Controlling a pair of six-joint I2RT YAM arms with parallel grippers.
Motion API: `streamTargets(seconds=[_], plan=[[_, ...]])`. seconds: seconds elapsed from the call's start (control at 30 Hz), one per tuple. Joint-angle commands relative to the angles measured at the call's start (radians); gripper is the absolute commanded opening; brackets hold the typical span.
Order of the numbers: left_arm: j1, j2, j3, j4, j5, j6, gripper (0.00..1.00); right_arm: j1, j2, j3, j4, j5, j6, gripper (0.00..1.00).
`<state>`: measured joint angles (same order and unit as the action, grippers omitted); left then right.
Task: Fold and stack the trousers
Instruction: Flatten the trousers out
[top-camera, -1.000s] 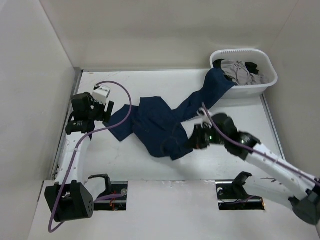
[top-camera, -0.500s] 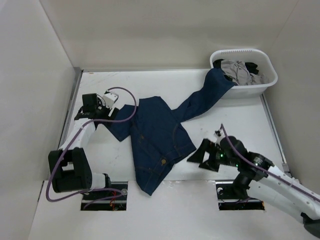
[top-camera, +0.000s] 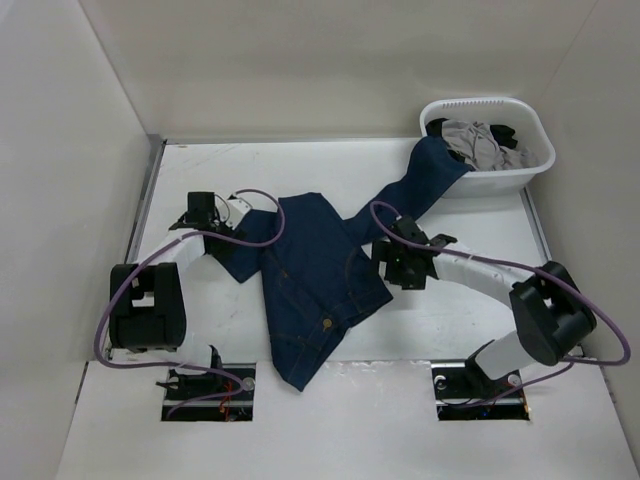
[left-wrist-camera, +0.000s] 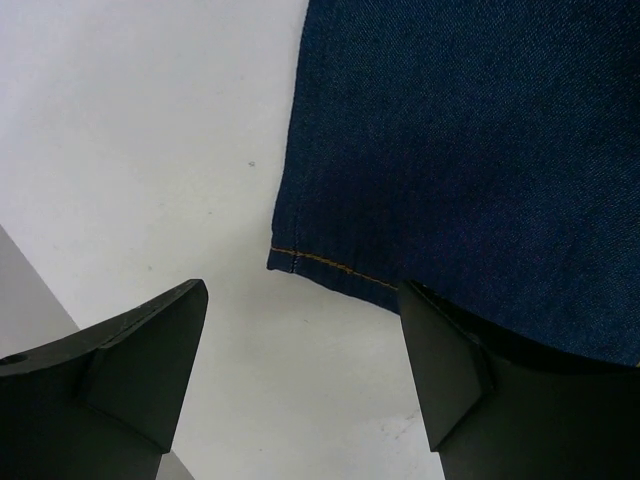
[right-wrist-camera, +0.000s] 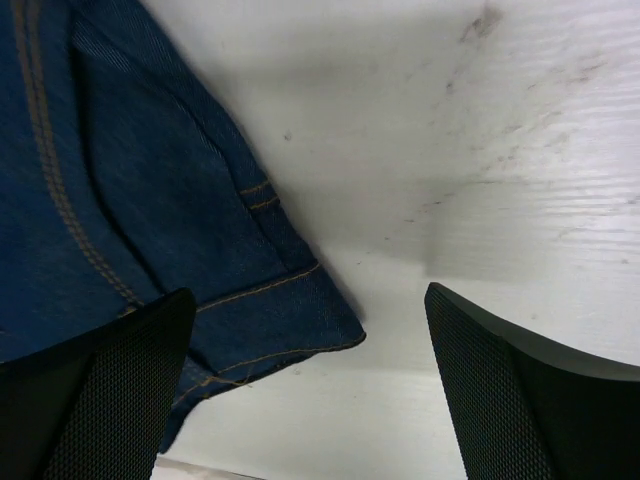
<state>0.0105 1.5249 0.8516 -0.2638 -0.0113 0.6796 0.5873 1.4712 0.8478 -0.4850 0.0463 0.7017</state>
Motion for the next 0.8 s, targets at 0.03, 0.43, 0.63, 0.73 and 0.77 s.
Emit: streamTargets(seconds=[0.03,0.43,0.63,0.73,0.77], plan=[[-0.023,0.038,-0.016,0.046,-0.045,0.028,0.75,0.042,0.058,-0.009,0.062,-0.011,-0.059,1.00],[-0.024,0.143,0.061,0.004,-0.125,0.003,0.00,0.107,-0.049,0.130,0.149,-0.177,-0.047,0.00],[0.226,-0.044,0.196,0.123,-0.141,0.011,0.00,0.143,-0.066,0.803,-0.016,-0.146,-0.269,0.00],[0.401,-0.100,0.329,0.143,-0.116,-0.009,0.00,0.264,0.096,1.261,-0.124,-0.120,-0.431,0.00],[0.455,-0.118,0.364,0.144,-0.099,-0.018,0.00,0.300,0.145,1.374,-0.145,-0.129,-0.473,0.00]])
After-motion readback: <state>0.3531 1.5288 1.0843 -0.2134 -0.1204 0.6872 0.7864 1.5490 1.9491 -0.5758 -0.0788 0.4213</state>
